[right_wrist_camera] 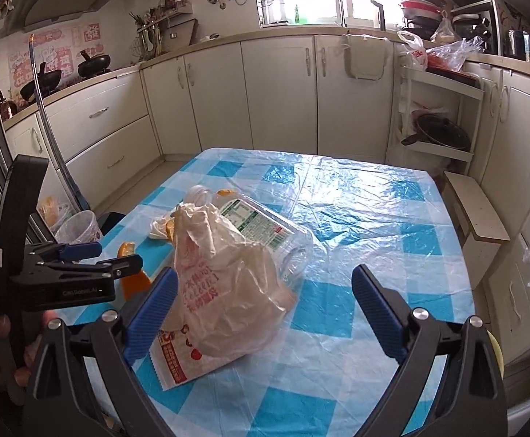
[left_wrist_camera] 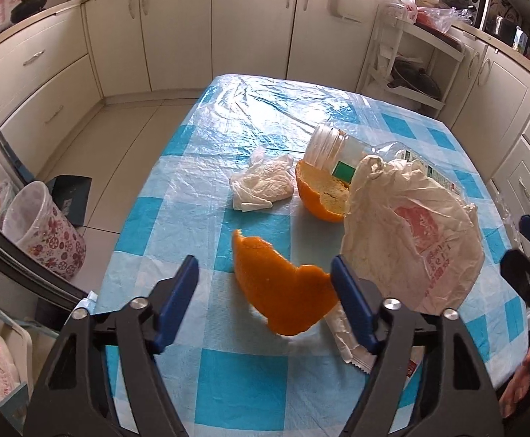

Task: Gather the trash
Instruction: 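Bring both open tools back to the trash on the table, then grasp an orange peel with the left tool while the right tool grasps the white plastic bag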

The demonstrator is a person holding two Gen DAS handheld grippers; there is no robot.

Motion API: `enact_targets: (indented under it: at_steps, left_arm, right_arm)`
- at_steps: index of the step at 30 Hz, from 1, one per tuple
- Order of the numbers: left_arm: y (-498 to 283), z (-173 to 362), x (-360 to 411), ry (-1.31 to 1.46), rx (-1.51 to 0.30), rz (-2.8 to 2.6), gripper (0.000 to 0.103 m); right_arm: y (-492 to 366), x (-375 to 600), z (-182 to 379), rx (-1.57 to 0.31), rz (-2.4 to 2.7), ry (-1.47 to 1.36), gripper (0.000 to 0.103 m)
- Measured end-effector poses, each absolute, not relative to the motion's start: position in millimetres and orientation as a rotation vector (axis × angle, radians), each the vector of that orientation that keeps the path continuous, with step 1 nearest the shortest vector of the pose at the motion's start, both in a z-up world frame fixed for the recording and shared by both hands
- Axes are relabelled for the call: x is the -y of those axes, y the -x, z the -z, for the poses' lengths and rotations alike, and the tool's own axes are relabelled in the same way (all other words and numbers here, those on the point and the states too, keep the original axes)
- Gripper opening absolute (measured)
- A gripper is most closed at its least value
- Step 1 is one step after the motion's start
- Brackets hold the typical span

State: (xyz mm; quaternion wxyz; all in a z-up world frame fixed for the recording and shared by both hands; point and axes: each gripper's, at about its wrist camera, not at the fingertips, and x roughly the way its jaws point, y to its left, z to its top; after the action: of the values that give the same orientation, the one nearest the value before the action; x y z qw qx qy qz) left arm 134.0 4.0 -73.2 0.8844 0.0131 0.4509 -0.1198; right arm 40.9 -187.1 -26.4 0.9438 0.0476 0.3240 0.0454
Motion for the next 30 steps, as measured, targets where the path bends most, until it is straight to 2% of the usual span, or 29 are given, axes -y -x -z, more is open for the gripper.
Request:
enact_targets:
  at_steps: [1,2,4,6,7,8,9,12,15,17,21,22,24,30]
  left_arm:
    - [-134.8,74.6,-3.3,-0.023,-0.943,0.262,0.045]
    - [-134.5,74.9,-2.2,-0.03,-0.935,0.257,0.043]
    - [-133.3,73.7,-2.4,-0.029,-0.926,0.267,0.031]
    - [-132.5,72.7,-6.0,-0.01,-0.931,0.272,0.025]
    - [-131.6,72.3,-9.1,0.001,-0.928,0.273,0.023]
    - [-130.8,71.7,-11.7,0.011,-0.925,0.276,0.023]
    - [-130.1,71.2,-14.3,0.02,-0.924,0.277,0.022]
    - [-126.6,67.2,-24.0,0.051,-0.92,0.277,0.021]
    - [-122.3,61.9,-34.3,0.075,-0.911,0.273,0.021]
    - [-119.9,58.4,-41.4,0.092,-0.907,0.268,0.021]
    - [-117.1,54.8,-50.1,0.112,-0.907,0.26,0.021]
    - [-116.0,54.5,-50.6,0.113,-0.907,0.259,0.021]
    - [-114.3,54.7,-50.3,0.11,-0.909,0.259,0.021]
    - [-112.1,57.0,-48.4,0.101,-0.914,0.261,0.021]
  right_arm:
    - [-44.7,187.2,29.8,-0.664,-0.093,-0.102,0.092]
    - [-47.7,187.8,33.4,-0.67,-0.095,-0.109,0.092]
    - [-51.6,189.6,38.7,-0.686,-0.104,-0.13,0.091]
    - [-53.1,190.3,42.7,-0.71,-0.121,-0.143,0.077]
    - [-53.2,190.5,44.5,-0.723,-0.135,-0.151,0.073]
    - [-52.9,190.6,45.8,-0.734,-0.15,-0.16,0.064]
    - [-53.9,190.5,46.5,-0.746,-0.161,-0.164,0.049]
    - [-50.9,190.0,43.6,-0.751,-0.183,-0.17,0.024]
    - [-43.4,192.2,34.7,-0.726,-0.196,-0.184,0.011]
    - [-35.5,195.7,26.8,-0.696,-0.195,-0.195,0.008]
    - [-30.3,199.9,20.2,-0.689,-0.22,-0.219,0.01]
    - [-30.5,198.7,20.9,-0.691,-0.221,-0.217,0.017]
    - [-32.7,194.6,22.9,-0.674,-0.214,-0.209,0.081]
    - [-59.1,149.7,42.7,-0.767,-0.279,-0.065,0.083]
